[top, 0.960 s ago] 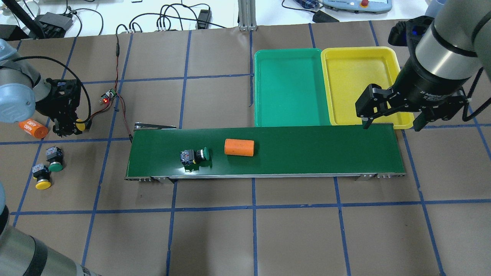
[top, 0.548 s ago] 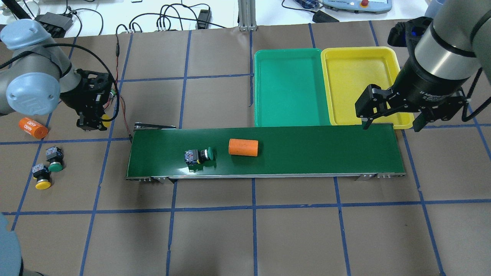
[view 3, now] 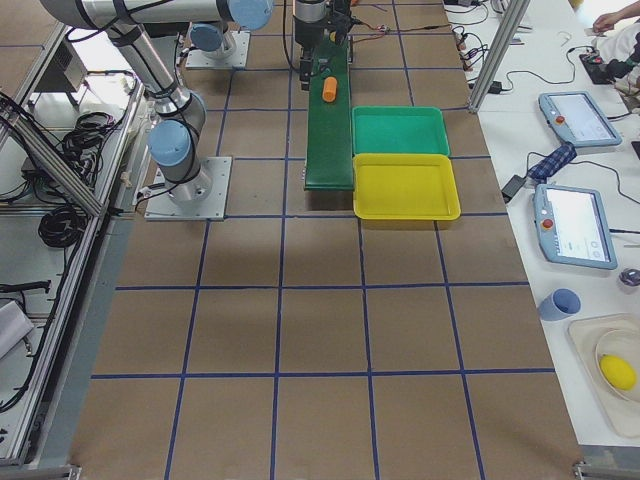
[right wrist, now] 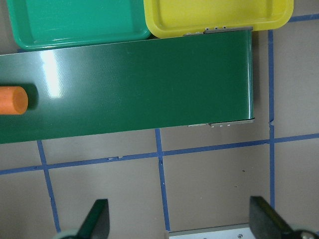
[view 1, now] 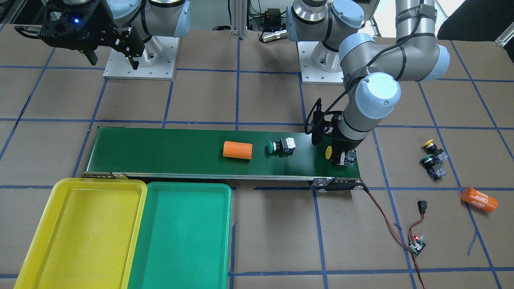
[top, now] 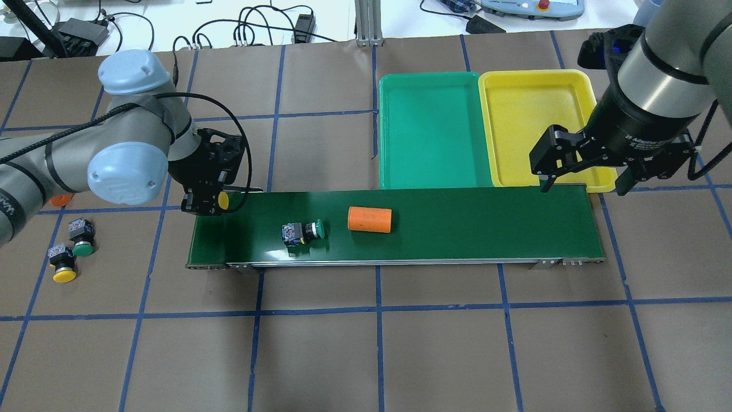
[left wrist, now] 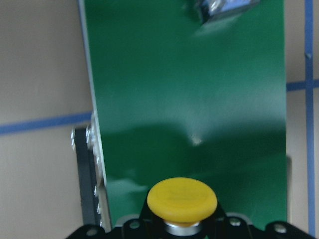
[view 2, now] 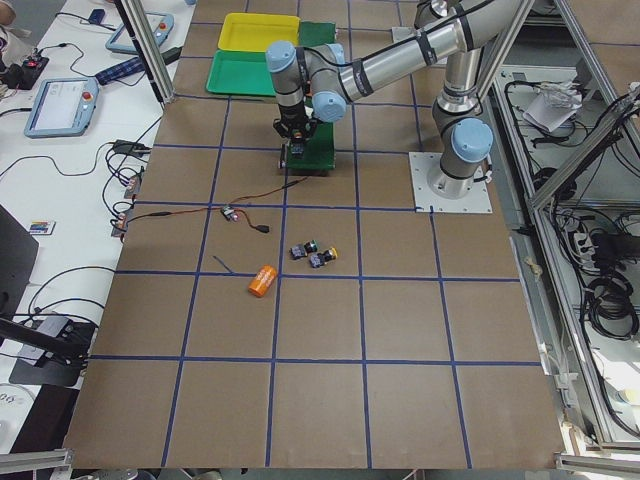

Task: Sort buttons by color to trays
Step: 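Place the yellow button on the belt with the left gripper, then grasp another orange cylinder with left gripper while right gripper lowers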

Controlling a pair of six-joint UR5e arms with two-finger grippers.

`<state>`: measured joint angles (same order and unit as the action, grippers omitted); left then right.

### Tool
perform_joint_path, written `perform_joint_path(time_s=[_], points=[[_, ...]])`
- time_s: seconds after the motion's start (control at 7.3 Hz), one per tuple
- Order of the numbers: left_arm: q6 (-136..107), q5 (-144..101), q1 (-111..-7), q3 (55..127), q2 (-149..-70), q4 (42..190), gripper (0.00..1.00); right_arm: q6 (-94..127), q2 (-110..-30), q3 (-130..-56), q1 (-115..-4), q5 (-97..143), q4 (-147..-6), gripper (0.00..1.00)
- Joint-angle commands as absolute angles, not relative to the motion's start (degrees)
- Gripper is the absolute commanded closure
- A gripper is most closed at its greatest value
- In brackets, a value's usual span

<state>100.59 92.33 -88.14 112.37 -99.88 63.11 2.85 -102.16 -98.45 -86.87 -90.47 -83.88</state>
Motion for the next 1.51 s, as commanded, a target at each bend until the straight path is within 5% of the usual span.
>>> perform_joint_path(time_s=[0.0, 0.69, 0.96, 1.37], points=[[98.2, 91.8, -89.4, 119.3, -95.9, 59.7, 0.17, 3.2, -102.2, -98.4, -86.8, -90.4, -83.9, 0.00], [80.2, 91.8, -79.1, 118.5, -90.5, 59.1, 0.10, 3.6, -102.1, -98.4, -86.7, -92.2, -85.0, 0.00], [80.2, 91.5, -65.0, 118.5, -93.1, 58.4, 0.00, 3.8, -102.2, -98.7, -86.8, -92.1, -84.9, 0.00], [80.5, 92.6, -59.2, 117.4, -100.6, 47.3, 0.00, 4.3, -101.7, -99.0, -86.8, -91.1, -86.3, 0.00]])
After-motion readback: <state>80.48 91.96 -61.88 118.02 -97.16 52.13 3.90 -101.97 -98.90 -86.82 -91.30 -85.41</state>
